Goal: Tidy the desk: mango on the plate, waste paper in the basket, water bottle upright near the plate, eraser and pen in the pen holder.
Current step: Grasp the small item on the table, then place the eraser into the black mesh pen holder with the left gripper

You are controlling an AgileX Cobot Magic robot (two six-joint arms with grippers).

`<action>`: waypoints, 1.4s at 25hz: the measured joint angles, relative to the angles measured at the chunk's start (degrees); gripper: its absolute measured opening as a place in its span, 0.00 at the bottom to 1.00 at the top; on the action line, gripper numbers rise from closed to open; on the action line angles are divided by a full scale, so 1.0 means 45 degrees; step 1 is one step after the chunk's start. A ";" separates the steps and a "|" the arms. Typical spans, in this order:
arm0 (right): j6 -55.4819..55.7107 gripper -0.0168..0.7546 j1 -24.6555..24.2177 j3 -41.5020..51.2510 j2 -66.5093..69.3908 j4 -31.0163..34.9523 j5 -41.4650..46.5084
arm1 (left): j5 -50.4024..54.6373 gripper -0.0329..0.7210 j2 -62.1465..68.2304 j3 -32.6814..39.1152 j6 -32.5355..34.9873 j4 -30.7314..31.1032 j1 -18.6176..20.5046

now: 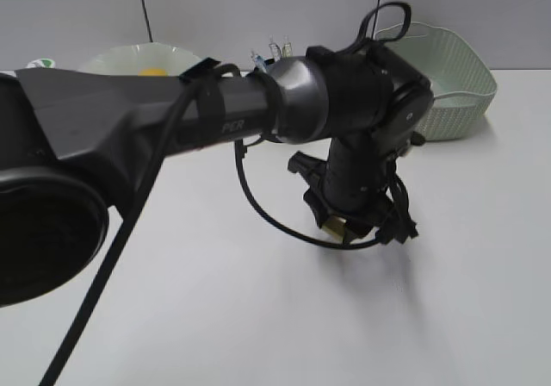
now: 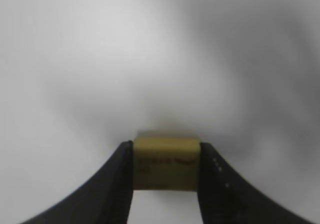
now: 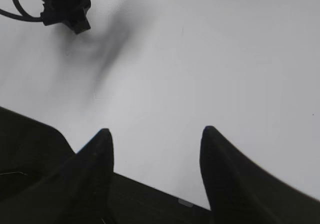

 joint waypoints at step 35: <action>0.0000 0.60 0.0000 0.0010 0.0000 0.0000 -0.0014 | -0.3284 0.44 0.0629 -0.5570 0.0000 -0.1328 0.5067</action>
